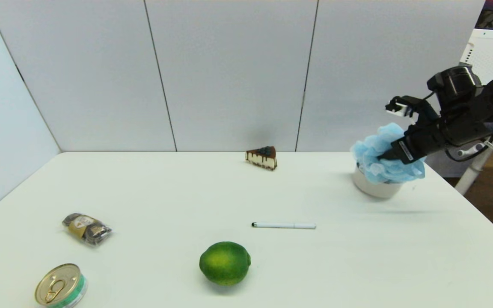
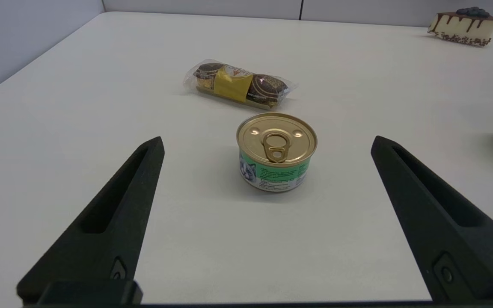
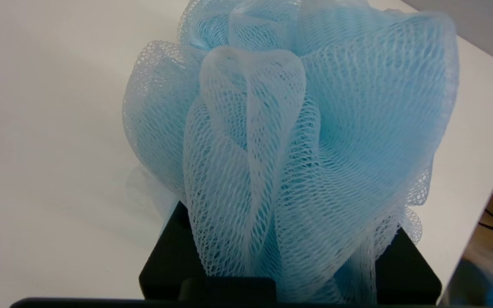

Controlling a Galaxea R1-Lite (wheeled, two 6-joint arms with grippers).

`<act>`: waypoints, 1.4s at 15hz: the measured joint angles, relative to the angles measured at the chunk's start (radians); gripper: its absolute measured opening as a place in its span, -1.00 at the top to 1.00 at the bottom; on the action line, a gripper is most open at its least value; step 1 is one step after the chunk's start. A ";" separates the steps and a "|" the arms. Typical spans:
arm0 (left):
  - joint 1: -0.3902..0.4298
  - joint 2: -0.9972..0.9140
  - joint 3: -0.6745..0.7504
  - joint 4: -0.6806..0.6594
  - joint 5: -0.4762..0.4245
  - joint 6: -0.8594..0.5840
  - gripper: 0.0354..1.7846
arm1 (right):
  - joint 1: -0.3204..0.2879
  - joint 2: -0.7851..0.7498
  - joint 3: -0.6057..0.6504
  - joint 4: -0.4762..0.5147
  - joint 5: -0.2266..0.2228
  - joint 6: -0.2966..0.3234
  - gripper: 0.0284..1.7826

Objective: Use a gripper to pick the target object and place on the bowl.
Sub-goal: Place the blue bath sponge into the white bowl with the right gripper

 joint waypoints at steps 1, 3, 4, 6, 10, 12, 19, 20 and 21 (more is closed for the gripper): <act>0.000 0.000 0.000 0.000 0.000 0.000 -0.91 | -0.002 0.003 0.000 -0.001 0.000 0.000 0.24; 0.000 0.000 0.000 0.000 0.000 0.000 -0.91 | -0.008 0.009 0.000 -0.003 0.000 -0.001 0.26; 0.000 0.000 0.000 0.000 0.000 0.000 -0.91 | -0.009 0.013 0.000 -0.004 0.000 -0.001 0.26; 0.000 0.000 0.000 0.000 0.000 0.000 -0.91 | -0.011 0.019 0.000 -0.005 0.000 -0.001 0.26; 0.000 0.000 0.000 0.000 0.000 0.000 -0.91 | -0.011 0.023 0.000 -0.004 0.001 -0.001 0.26; 0.000 0.000 0.000 0.000 0.000 0.000 -0.91 | -0.011 0.023 0.000 -0.005 0.001 -0.001 0.26; 0.000 0.000 0.000 0.000 0.000 0.000 -0.91 | -0.011 0.020 0.001 -0.001 0.003 0.000 -0.19; 0.000 0.000 0.000 0.000 0.000 0.000 -0.91 | -0.011 0.019 0.001 -0.001 0.003 0.000 -0.28; 0.000 0.000 0.000 0.000 0.000 0.000 -0.91 | -0.011 0.017 -0.002 -0.003 0.004 0.000 -0.36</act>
